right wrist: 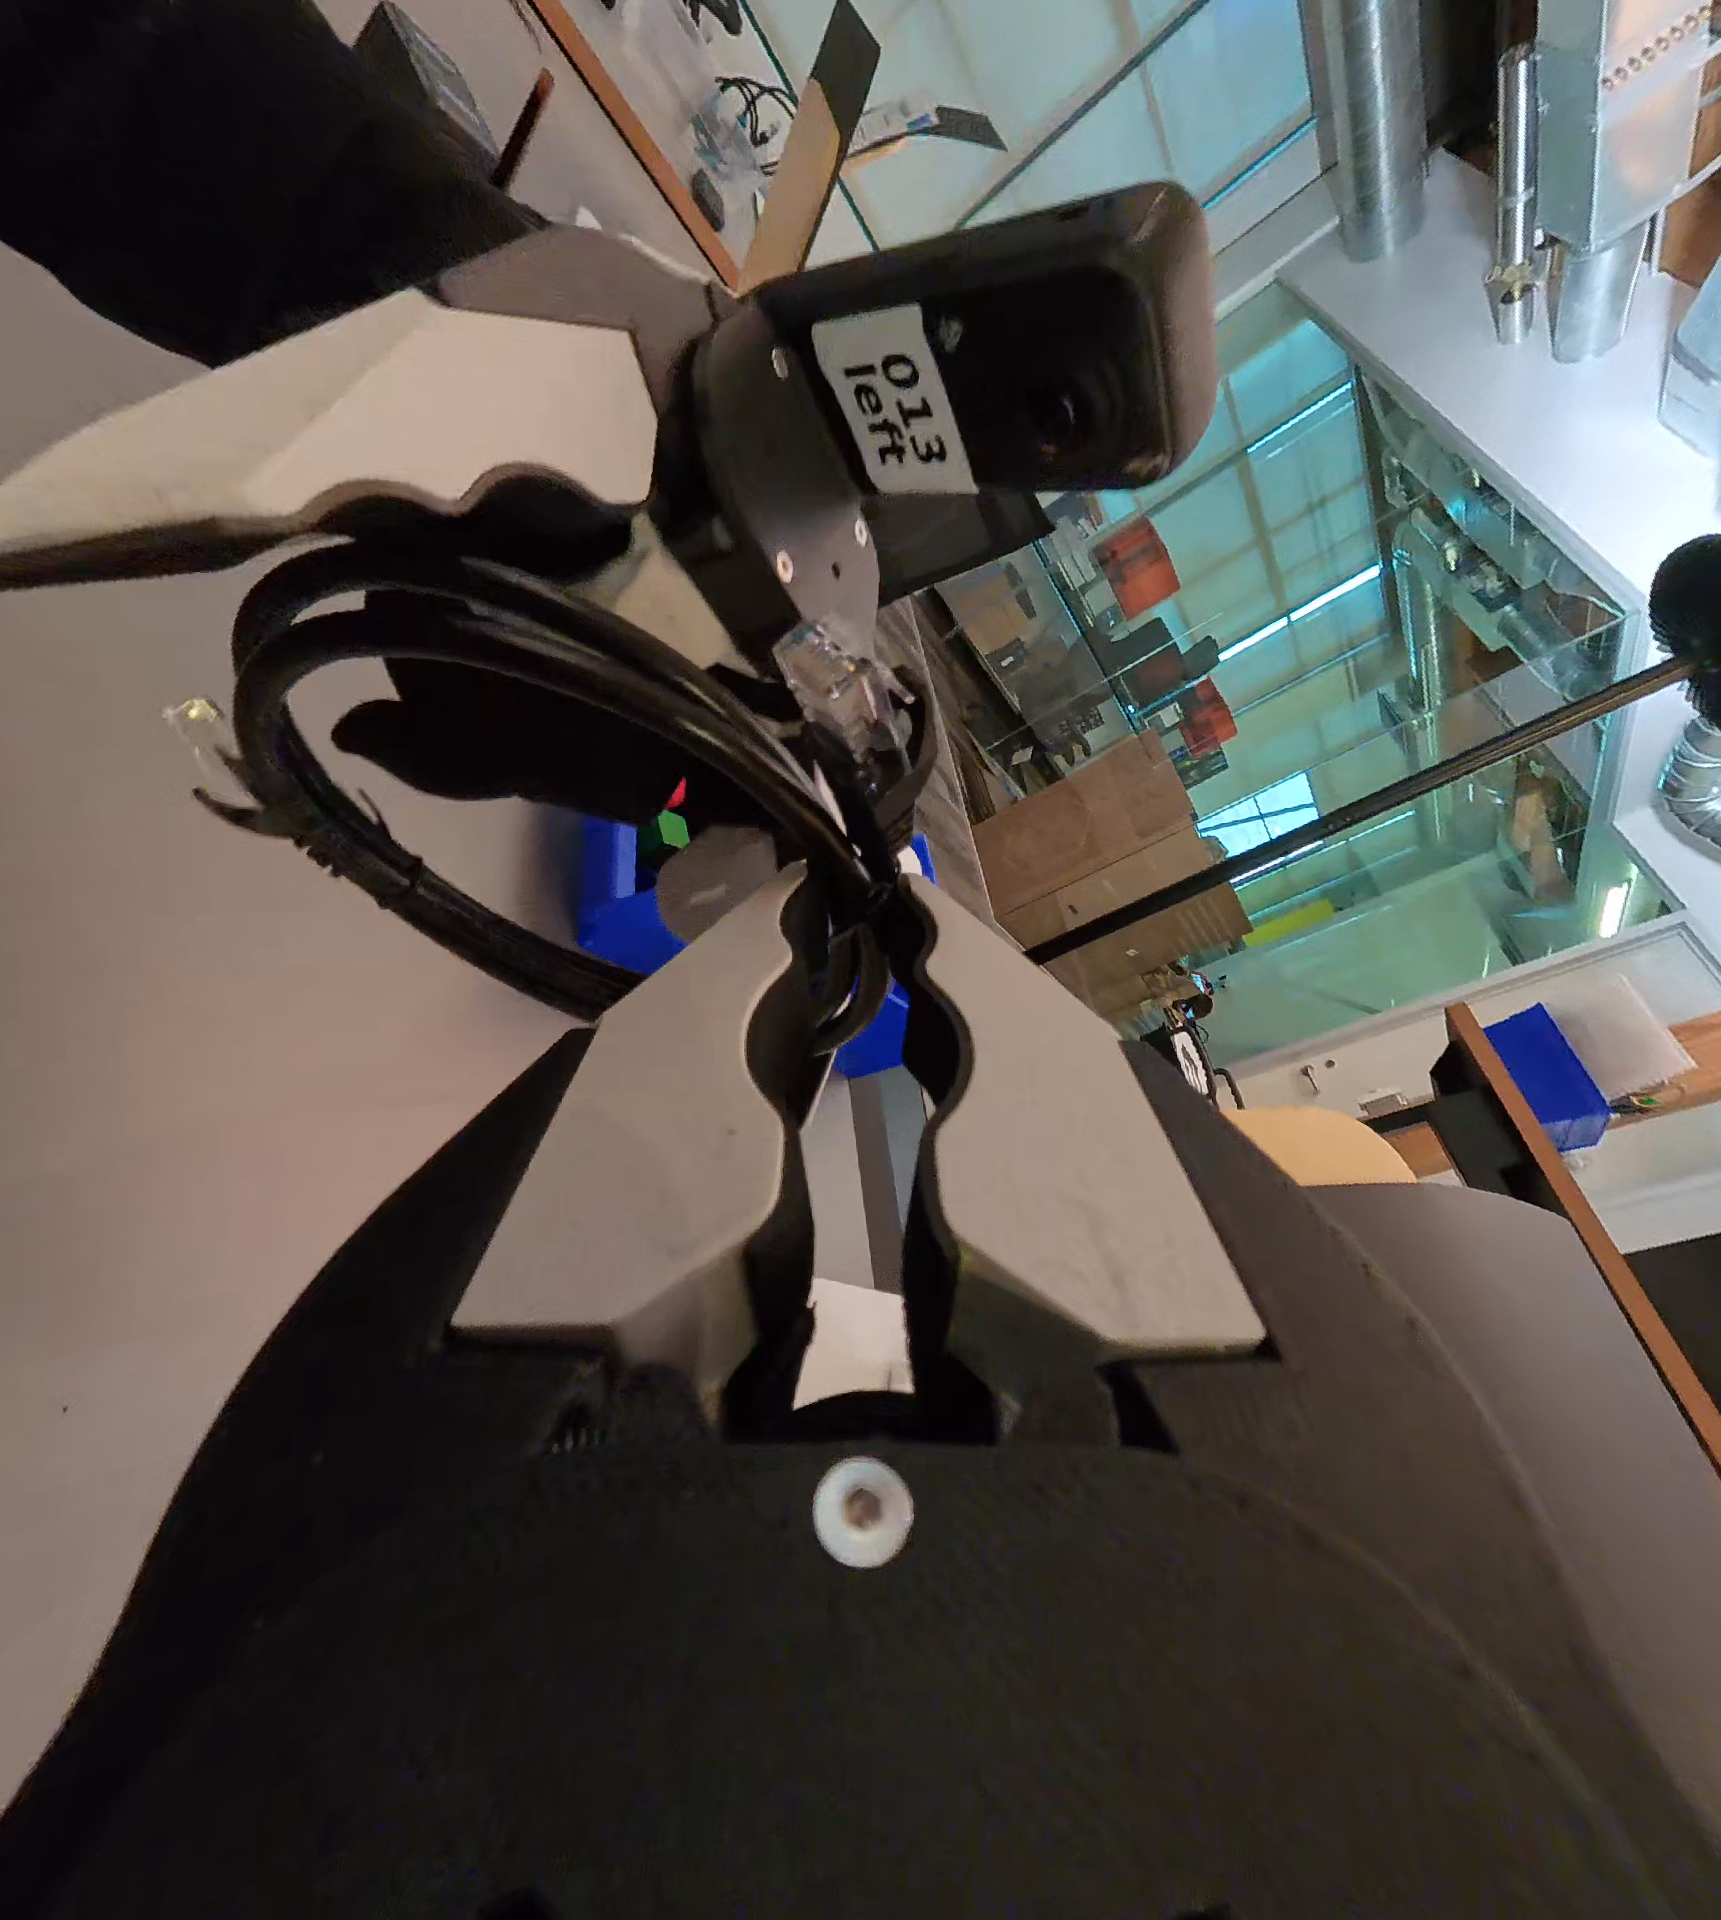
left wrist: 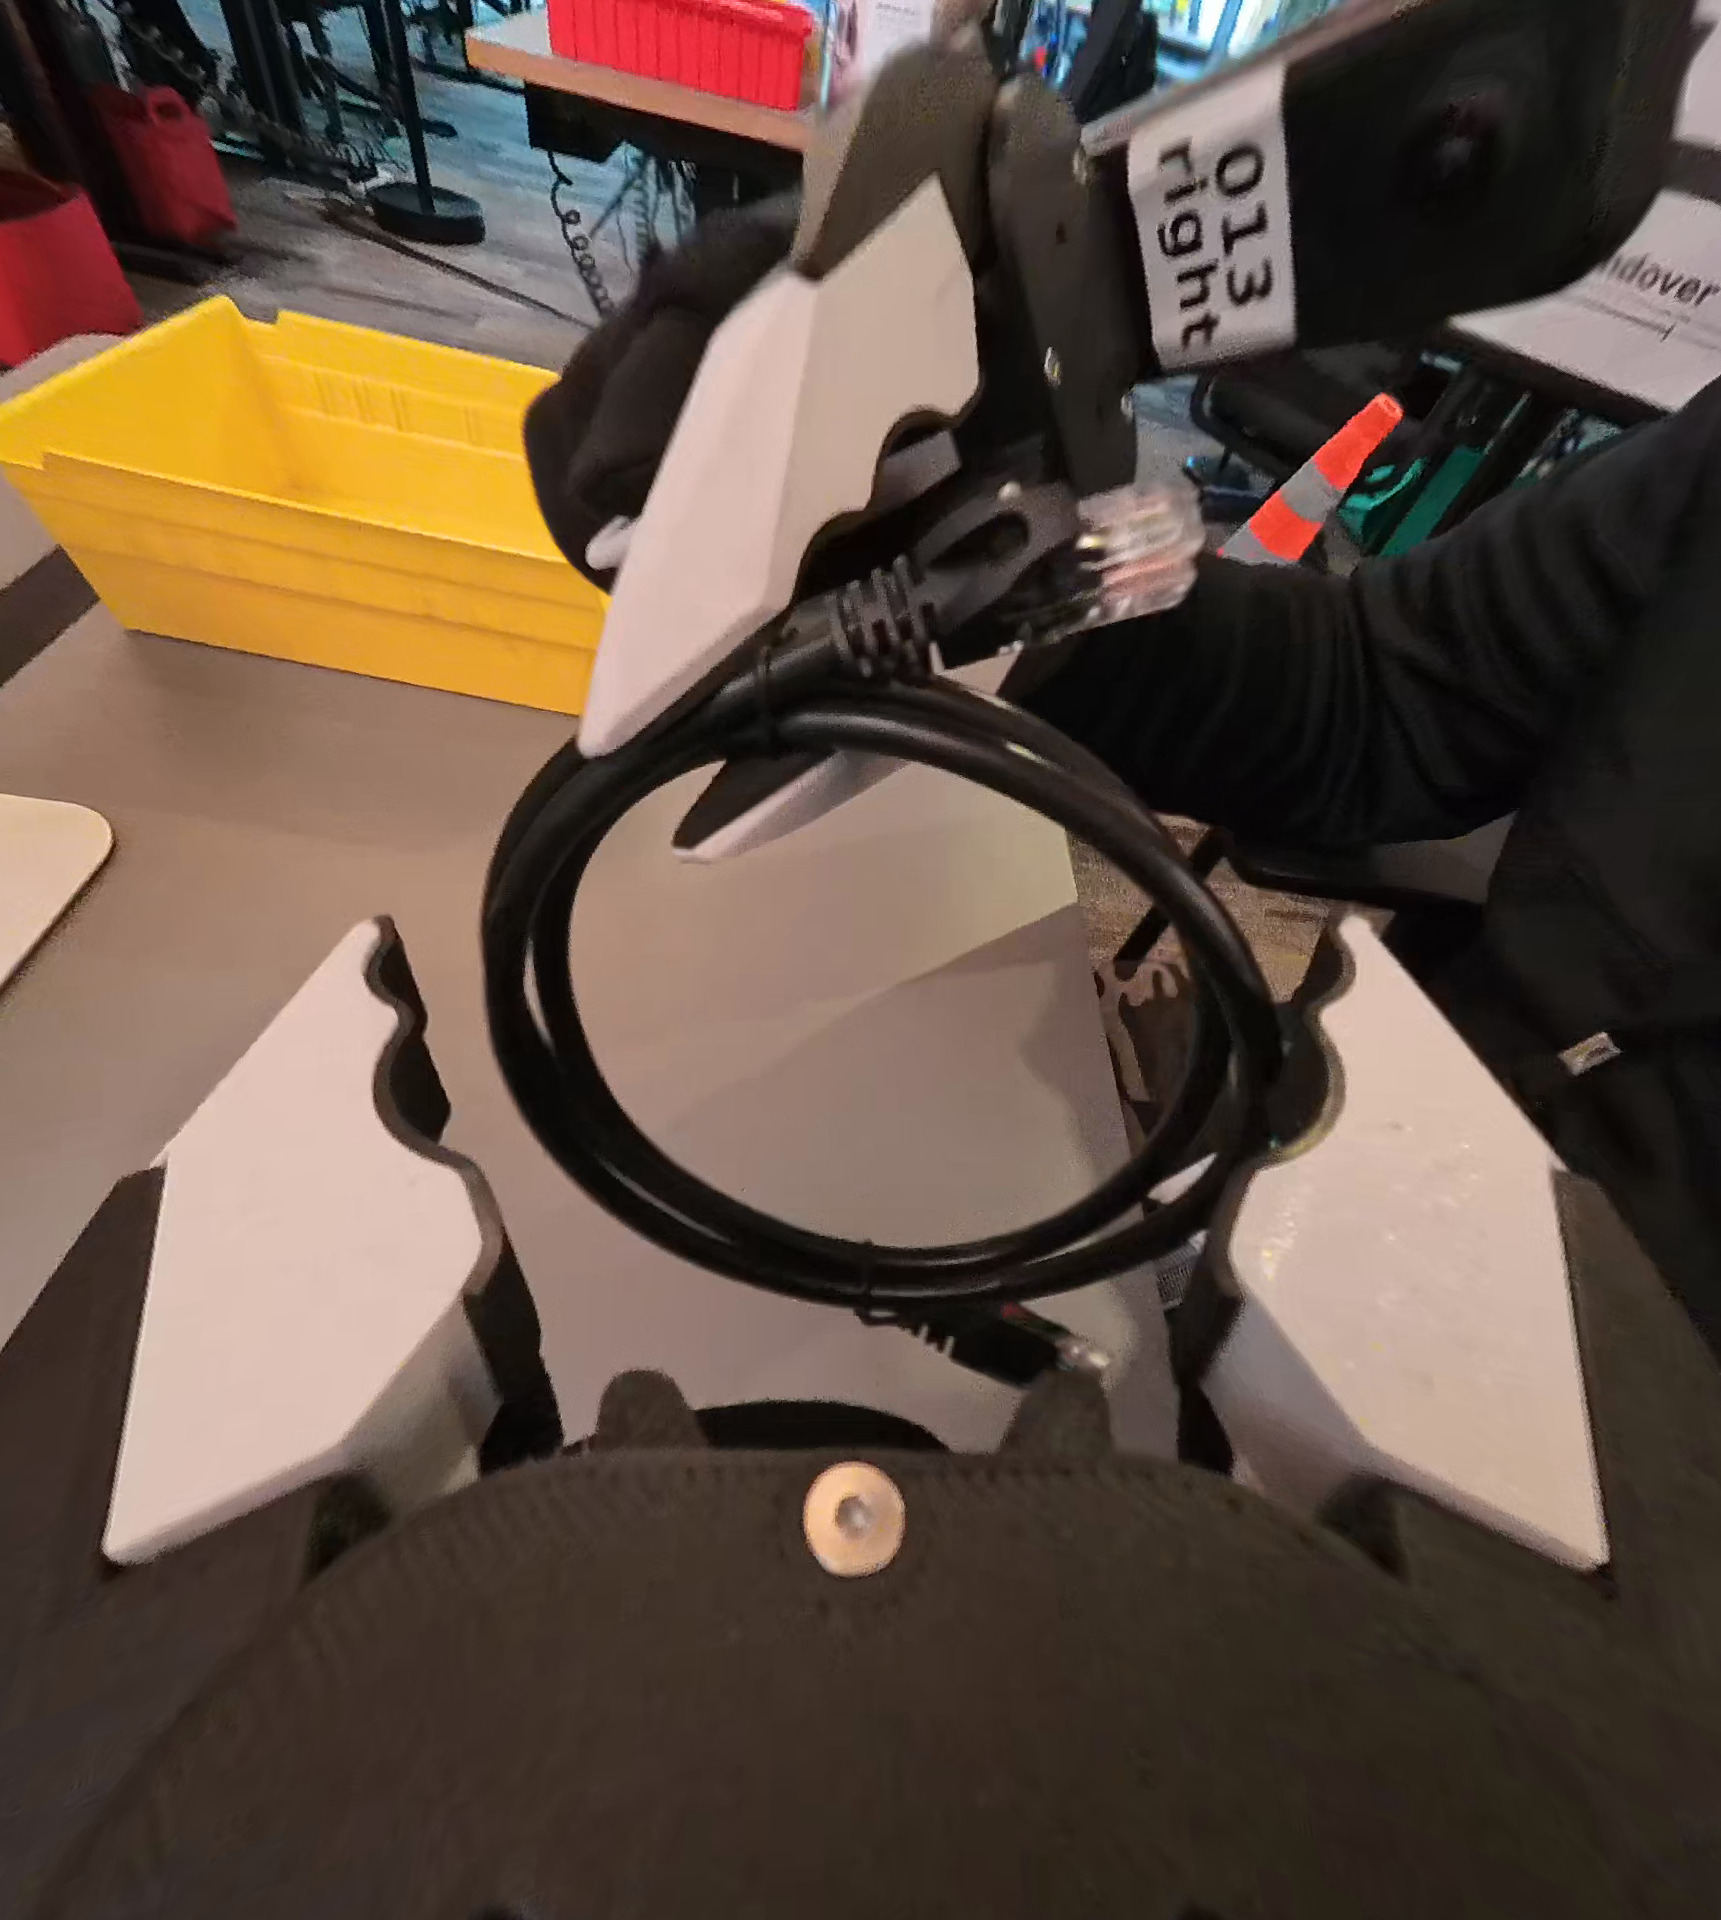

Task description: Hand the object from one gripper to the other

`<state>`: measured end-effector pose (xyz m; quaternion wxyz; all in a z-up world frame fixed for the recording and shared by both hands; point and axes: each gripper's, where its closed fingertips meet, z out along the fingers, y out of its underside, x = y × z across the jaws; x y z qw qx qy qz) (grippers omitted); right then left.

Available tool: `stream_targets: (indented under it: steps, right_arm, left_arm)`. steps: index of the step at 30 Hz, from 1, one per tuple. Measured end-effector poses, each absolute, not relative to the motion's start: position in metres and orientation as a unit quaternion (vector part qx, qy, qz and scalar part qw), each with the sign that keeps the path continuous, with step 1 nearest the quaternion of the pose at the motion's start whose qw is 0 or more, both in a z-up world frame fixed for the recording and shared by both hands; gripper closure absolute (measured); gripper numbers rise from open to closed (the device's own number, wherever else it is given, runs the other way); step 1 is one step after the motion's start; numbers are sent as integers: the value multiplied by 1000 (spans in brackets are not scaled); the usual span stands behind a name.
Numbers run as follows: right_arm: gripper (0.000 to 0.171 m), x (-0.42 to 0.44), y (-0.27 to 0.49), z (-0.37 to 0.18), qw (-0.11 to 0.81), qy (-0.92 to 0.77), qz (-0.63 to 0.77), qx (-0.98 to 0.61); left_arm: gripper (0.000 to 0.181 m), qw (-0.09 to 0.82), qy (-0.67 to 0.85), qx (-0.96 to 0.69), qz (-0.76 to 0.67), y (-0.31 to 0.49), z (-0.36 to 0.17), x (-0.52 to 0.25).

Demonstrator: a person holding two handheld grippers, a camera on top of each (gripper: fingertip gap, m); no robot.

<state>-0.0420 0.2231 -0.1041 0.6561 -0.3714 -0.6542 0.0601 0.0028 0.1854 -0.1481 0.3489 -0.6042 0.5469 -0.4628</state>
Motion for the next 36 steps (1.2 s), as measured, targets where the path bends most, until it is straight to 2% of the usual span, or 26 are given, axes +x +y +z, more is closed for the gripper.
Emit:
stream_targets:
  steps: [11, 20, 23, 30, 32, 36]
  right_arm:
    - [162, -40, 225, -100, 662, -643, 67, -378]
    - [160, -39, 234, -99, 663, -630, 58, -400]
    - [140, -39, 237, -98, 665, -620, 63, -411]
    - [116, -32, 246, -96, 666, -607, 61, -429]
    - [97, -26, 247, -91, 671, -600, 66, -432]
    - [47, -23, 235, -92, 654, -618, 98, -426]
  left_arm:
    - [47, 351, 546, -585, -486, 182, -151, 9]
    - [53, 352, 515, -583, -521, 188, -145, 7]
    - [53, 356, 506, -580, -530, 189, -142, 7]
    - [55, 356, 482, -571, -561, 193, -137, 4]
    - [55, 357, 472, -564, -576, 195, -132, 0]
    - [55, 356, 445, -544, -615, 198, -116, -10]
